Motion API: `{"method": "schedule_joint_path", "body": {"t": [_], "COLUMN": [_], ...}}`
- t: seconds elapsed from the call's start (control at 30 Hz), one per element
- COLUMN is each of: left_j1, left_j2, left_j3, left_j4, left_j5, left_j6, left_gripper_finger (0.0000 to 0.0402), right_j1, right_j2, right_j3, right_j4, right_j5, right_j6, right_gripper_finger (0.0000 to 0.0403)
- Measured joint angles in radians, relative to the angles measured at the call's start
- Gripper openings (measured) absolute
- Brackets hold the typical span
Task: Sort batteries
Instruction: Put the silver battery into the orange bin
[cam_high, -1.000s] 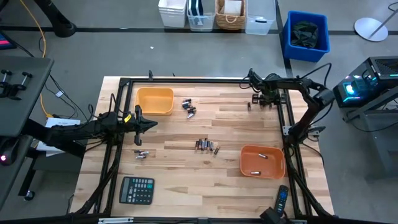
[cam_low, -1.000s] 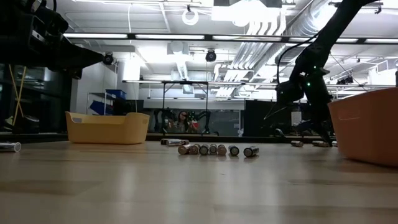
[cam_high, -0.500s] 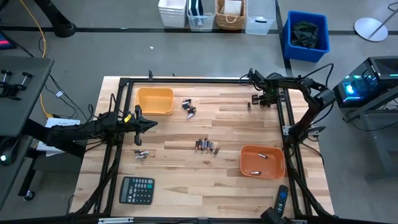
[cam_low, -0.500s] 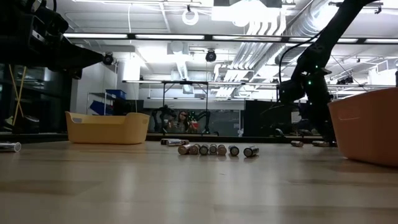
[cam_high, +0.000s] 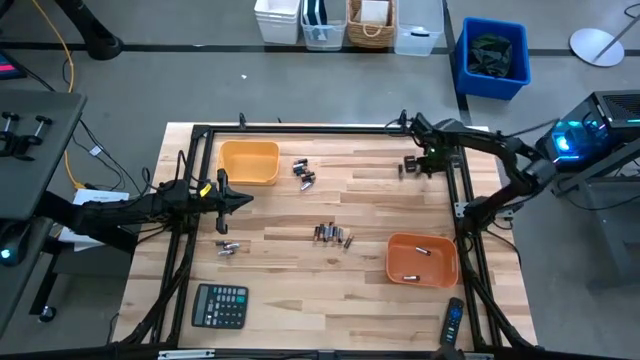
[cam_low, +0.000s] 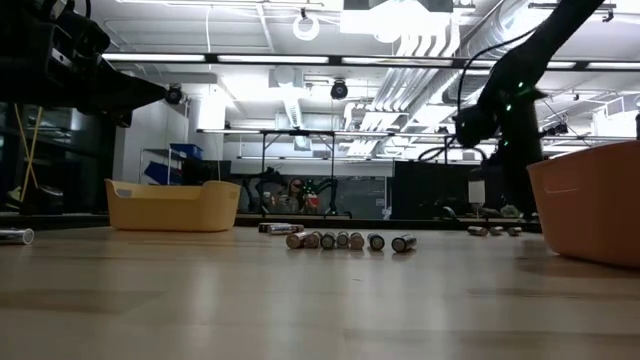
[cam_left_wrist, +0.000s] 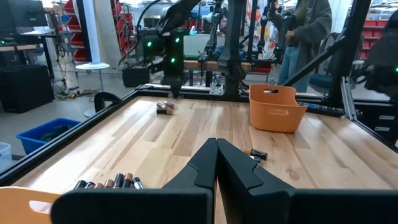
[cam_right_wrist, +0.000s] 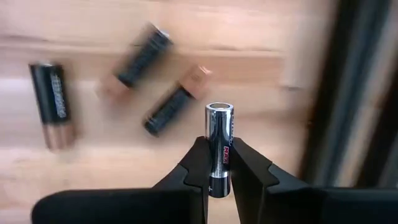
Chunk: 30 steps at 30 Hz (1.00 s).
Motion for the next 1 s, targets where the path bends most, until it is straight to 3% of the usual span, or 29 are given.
{"method": "schedule_joint_path", "body": {"t": [0.17,0.33,0.47,0.63,0.8,0.9,1.0], "left_j1": [0.000,0.000,0.000,0.000,0.000,0.000,0.000], "left_j2": [0.000,0.000,0.000,0.000,0.000,0.000,0.000], "left_j3": [0.000,0.000,0.000,0.000,0.000,0.000,0.000], "left_j4": [0.000,0.000,0.000,0.000,0.000,0.000,0.000], "left_j5": [0.000,0.000,0.000,0.000,0.000,0.000,0.000], "left_j6": [0.000,0.000,0.000,0.000,0.000,0.000,0.000], "left_gripper_finger": [0.0001,0.0001,0.0001,0.0001,0.0001,0.0001,0.0001], "right_j1": [0.066,0.232,0.486,0.897,1.209,1.281,1.288], "right_j2": [-0.143,-0.317,-0.425,-0.459,-0.411,-0.362,-0.306], "right_j3": [-0.001,0.001,0.002,0.003,0.004,0.004,0.004], "right_j4": [-0.036,-0.060,-0.066,-0.020,0.127,0.131,0.118], "right_j5": [-0.046,-0.286,-0.450,-0.533,-0.518,-0.413,-0.386], "right_j6": [0.028,0.032,0.145,0.378,0.534,0.590,0.627], "right_gripper_finger": [0.0035,0.0035,0.0035,0.0035,0.0035,0.0046,0.0100]}}
